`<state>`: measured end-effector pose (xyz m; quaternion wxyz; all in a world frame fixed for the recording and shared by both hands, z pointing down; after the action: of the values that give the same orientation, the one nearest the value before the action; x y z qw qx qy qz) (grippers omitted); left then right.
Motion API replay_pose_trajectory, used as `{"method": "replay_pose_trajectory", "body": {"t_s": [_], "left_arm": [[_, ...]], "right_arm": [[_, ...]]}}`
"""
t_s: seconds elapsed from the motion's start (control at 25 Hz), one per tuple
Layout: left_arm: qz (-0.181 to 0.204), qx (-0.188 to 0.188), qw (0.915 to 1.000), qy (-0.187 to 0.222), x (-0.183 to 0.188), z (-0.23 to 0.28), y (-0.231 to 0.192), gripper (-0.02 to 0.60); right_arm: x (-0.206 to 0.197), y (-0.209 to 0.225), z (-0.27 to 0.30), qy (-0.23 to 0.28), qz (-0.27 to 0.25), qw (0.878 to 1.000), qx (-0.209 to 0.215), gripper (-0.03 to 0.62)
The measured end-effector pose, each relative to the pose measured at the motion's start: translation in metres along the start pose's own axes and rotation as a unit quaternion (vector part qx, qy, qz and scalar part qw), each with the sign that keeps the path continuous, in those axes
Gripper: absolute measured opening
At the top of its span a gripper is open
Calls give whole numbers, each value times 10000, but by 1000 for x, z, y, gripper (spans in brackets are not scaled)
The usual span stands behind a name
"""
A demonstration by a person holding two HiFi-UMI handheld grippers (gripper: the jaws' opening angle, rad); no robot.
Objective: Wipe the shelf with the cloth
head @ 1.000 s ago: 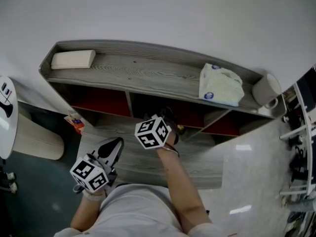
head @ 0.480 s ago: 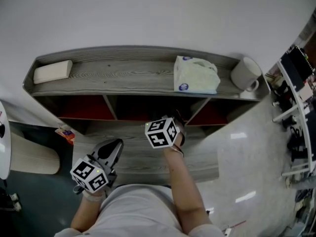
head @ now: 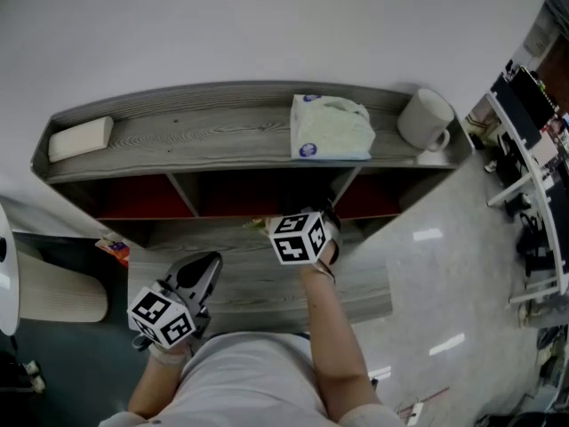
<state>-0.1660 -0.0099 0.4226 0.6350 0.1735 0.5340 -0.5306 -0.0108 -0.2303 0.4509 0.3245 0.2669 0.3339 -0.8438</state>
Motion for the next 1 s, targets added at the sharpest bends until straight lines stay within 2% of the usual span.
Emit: {"method": "replay_pose_trajectory", "body": {"t_s": [0.24, 0.48, 0.72, 0.76, 0.88, 1.0], "left_arm": [[-6, 21, 10000, -57, -4, 5, 5, 14], [-97, 101, 9999, 88, 2, 21, 7, 15], [215, 211, 9994, -156, 19, 62, 9, 20], [264, 196, 9992, -213, 22, 71, 10, 27], [458, 148, 9979, -432, 31, 99, 14, 118], [727, 183, 9955, -580, 42, 124, 17, 153]], "right_arm": [[-1, 1, -4, 143, 81, 9999, 37, 91], [-7, 8, -23, 840, 521, 9949, 224, 149], [-16, 28, -60, 1427, 1078, 9821, 589, 153], [-19, 32, -67, 1513, 1152, 9797, 640, 153], [-35, 44, -86, 1665, 1270, 9754, 696, 153], [-56, 55, -101, 1675, 1324, 9749, 628, 153]]}}
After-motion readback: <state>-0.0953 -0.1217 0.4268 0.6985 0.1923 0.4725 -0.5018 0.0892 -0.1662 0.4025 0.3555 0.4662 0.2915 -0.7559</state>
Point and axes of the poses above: the fingertips, and each gripper's own axes: z forward along the fingers, y to its right, x out of its top, the point moved 7 cm from there along -z, backward along the fingers, and after that the axes turned 14 degrees about -y, right-handed, at the moved point
